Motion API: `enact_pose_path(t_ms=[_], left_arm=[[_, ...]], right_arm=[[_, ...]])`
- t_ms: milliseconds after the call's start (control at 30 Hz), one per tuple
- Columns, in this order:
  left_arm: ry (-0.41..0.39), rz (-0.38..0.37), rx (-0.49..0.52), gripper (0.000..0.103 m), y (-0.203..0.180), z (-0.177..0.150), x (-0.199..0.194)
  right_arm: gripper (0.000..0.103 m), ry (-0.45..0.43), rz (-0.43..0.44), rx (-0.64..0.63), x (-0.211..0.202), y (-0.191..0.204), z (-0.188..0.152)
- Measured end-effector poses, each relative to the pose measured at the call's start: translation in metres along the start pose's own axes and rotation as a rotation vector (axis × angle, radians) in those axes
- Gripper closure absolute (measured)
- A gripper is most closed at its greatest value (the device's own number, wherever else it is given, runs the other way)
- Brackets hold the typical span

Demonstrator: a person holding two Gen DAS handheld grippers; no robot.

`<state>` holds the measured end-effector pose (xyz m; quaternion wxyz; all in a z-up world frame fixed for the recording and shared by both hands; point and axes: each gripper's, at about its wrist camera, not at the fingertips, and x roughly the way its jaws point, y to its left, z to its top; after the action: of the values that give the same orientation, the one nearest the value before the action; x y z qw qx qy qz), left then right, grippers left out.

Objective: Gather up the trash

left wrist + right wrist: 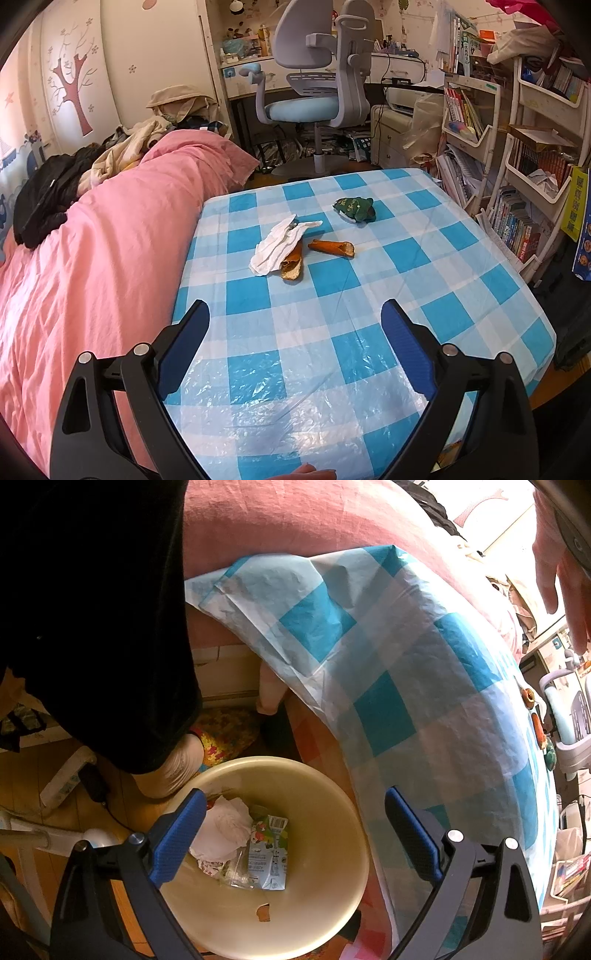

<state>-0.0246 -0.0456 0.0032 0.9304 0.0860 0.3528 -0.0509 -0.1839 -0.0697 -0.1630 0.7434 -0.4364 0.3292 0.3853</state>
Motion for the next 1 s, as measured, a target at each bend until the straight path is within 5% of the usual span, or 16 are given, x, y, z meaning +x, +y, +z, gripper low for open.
enact_pose_path(t_ms=[1000], left_arm=[[0.007,0.0,-0.001,0.012,0.0028,-0.0009,-0.0012]], right_arm=[[0.01,0.003,0.003,0.0,0.0016,0.0006,0.001]])
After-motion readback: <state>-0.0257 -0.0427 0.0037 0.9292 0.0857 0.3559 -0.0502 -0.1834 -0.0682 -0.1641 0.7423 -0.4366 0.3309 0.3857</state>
